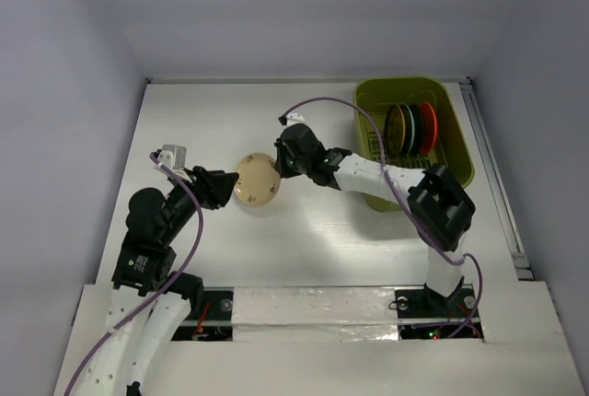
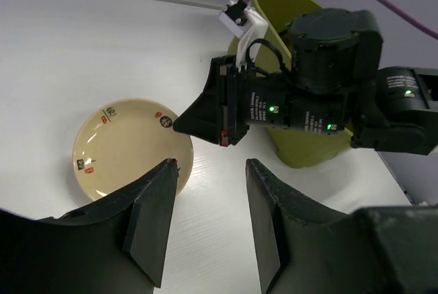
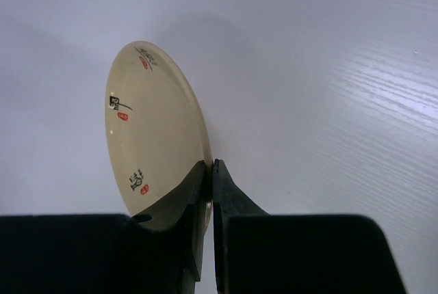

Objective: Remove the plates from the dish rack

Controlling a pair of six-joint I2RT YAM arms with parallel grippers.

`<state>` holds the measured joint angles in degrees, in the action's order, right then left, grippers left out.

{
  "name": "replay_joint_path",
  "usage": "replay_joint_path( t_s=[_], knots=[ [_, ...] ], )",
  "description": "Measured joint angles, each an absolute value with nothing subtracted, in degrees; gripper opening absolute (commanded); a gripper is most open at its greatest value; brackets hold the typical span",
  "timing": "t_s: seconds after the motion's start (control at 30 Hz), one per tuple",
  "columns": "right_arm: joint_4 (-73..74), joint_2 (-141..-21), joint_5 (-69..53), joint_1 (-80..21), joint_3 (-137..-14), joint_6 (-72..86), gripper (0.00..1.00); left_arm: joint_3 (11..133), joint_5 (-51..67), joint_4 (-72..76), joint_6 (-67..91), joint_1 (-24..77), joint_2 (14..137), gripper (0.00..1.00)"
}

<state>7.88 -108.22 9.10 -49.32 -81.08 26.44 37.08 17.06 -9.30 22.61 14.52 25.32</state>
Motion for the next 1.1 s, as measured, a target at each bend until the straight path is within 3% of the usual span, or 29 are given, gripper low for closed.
replay_joint_path(
  t_s=[0.2,0.27,0.43,0.5,0.53,0.67,0.73,0.8,0.9,0.93,0.97,1.0,1.1],
  knots=[
    [5.3,-112.6,9.6,-49.2,-79.0,28.0,0.01,37.1,17.1,-9.3,22.6,14.3,25.3,0.41],
    [5.2,-114.1,9.7,-49.2,-78.7,28.6,0.06,37.1,17.1,-9.3,22.6,14.1,25.3,0.41],
    [4.8,-115.2,11.0,-49.2,-78.7,29.7,0.25,37.1,17.1,-9.3,22.6,14.1,25.3,0.41],
    [4.9,-115.2,12.0,-49.2,-78.5,29.7,0.41,37.1,17.1,-9.3,22.6,14.1,25.3,0.41],
    [4.9,-115.1,12.3,-49.2,-78.2,29.5,0.53,37.1,17.1,-9.3,22.6,14.1,25.3,0.41],
    [6.0,-113.6,13.3,-49.1,-76.6,28.1,0.66,37.1,17.2,-9.3,22.6,14.1,25.3,0.41],
    [6.9,-112.0,14.0,-49.2,-76.1,27.1,0.66,37.1,17.2,-9.3,22.6,14.1,25.3,0.42],
    [7.8,-109.8,15.2,-49.2,-76.0,26.2,0.64,37.1,17.2,-9.3,22.6,14.1,25.3,0.42],
    [8.6,-103.2,20.5,-49.0,-74.1,24.5,0.45,37.1,17.2,-9.3,22.6,14.1,25.3,0.42],
    [8.6,-100.6,22.3,-48.8,-73.2,23.9,0.34,37.1,17.3,-9.3,22.6,14.1,25.3,0.42],
    [8.6,-97.1,24.2,-48.5,-72.1,23.1,0.1,37.1,17.3,-9.3,22.6,14.1,25.3,0.42],
    [8.7,-94.0,25.5,-47.8,-71.3,22.2,0.02,37.1,17.3,-9.3,22.6,14.1,25.3,0.42],
    [8.2,-84.4,27.8,-42.5,-69.4,20.9,0.0,37.1,17.3,-9.3,22.6,14.1,25.3,0.42]
  ],
)
